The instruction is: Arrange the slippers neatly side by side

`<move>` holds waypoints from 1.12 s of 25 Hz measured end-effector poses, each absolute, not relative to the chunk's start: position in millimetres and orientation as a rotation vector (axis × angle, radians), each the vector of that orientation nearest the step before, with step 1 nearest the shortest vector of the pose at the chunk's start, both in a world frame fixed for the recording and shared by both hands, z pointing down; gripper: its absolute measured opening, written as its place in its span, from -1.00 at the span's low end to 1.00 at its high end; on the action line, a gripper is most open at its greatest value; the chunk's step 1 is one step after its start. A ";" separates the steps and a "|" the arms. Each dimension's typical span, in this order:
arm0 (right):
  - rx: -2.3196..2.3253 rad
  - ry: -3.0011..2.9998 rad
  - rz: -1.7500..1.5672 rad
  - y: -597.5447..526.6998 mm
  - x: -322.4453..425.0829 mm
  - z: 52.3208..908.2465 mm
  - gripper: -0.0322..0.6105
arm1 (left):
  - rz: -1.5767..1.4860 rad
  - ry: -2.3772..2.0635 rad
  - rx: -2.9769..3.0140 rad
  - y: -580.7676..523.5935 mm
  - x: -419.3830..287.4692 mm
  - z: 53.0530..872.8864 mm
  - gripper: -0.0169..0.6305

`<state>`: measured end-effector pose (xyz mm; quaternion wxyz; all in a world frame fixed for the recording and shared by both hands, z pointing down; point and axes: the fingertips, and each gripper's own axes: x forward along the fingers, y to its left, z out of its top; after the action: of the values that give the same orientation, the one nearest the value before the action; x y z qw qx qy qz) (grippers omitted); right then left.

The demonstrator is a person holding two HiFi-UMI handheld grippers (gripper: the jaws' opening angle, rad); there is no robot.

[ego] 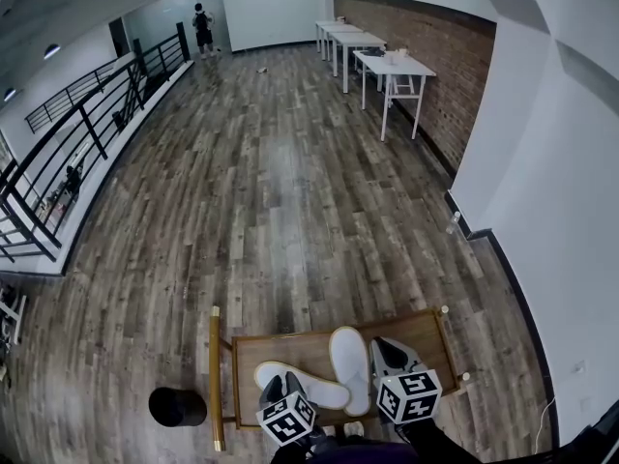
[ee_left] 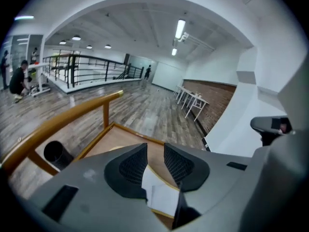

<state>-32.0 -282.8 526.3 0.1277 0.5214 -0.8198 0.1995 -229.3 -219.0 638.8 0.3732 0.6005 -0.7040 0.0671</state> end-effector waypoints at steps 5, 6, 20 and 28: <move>1.490 -2.386 0.566 -281.1 -38.0 529.2 -0.90 | 0.069 -1.708 1.210 -207.9 -250.9 684.8 -0.64; 1.488 -2.385 0.562 -281.8 -38.6 528.8 -0.90 | 0.031 -1.686 1.119 -205.2 -255.8 693.6 -0.48; 1.502 -2.347 0.541 -286.0 -30.7 530.1 -0.90 | -0.156 -1.393 0.715 -215.4 -240.2 754.9 -0.40; 1.527 -2.331 0.534 -286.9 -25.7 529.6 -0.90 | -0.126 -1.358 0.748 -224.3 -232.1 762.6 -0.41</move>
<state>-25.7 -286.9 529.6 0.1514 0.5318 -0.8121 0.1862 -232.1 -224.3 762.6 0.7125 0.3373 -0.6127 -0.0567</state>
